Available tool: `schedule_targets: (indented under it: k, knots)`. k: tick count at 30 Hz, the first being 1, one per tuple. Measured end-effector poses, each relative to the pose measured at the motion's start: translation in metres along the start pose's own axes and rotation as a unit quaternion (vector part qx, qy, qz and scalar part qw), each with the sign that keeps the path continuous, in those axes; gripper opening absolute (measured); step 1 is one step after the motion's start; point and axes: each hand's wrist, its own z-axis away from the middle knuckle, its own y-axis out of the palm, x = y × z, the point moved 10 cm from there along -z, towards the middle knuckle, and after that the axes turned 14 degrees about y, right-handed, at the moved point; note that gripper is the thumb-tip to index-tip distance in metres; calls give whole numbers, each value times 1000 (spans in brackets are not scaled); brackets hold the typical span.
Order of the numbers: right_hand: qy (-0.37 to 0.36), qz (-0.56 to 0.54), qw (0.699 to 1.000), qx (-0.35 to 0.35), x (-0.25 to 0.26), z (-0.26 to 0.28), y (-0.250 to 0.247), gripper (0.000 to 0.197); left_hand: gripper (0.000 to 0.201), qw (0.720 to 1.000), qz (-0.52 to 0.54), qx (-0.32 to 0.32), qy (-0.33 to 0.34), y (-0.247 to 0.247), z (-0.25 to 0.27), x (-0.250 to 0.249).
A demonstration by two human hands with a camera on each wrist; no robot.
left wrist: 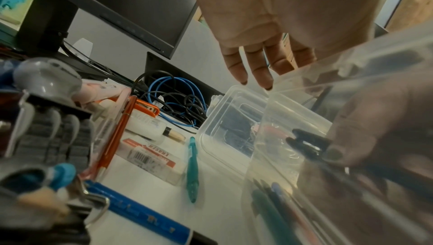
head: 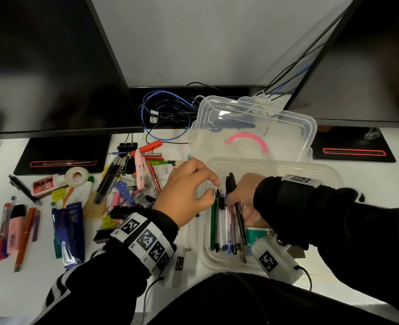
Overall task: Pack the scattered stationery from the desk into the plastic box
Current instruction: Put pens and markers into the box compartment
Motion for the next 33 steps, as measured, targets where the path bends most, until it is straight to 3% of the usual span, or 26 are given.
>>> schedule_targets:
  k: [6, 11, 16, 20, 23, 25, 27, 30, 33]
  knots:
    - [23, 9, 999, 33, -7, 4, 8, 15, 22, 1000, 1, -4, -2, 1, 1, 0]
    - [-28, 19, 999, -10, 5, 11, -4, 41, 17, 1000, 0, -11, -3, -1, 2, -1]
    - [-67, 17, 996, -48, 12, 12, -13, 37, 17, 1000, 3, -18, -10, -2, 3, -2]
    - [-20, 64, 997, -25, 4, 7, -4, 45, 17, 1000, 2, -17, -6, -2, 3, -3]
    - [28, 75, 997, -1, -5, 3, 0, 39, 17, 1000, 2, -18, -4, -2, 3, -3]
    - [1, 84, 996, -20, 2, 4, -2, 18, 17, 1000, 3, -19, -3, -2, 2, -3]
    - [-34, 101, 993, -54, 11, 5, -8, 23, 17, 1000, 3, -22, -1, -3, 2, -4]
    - [-15, 112, 993, -41, 8, 9, -5, 25, 17, 1000, 5, -22, -3, -3, 2, -3]
    - [-142, 203, 959, -140, 43, 28, -15, 13, 16, 1000, 8, -23, -3, -2, 3, -3]
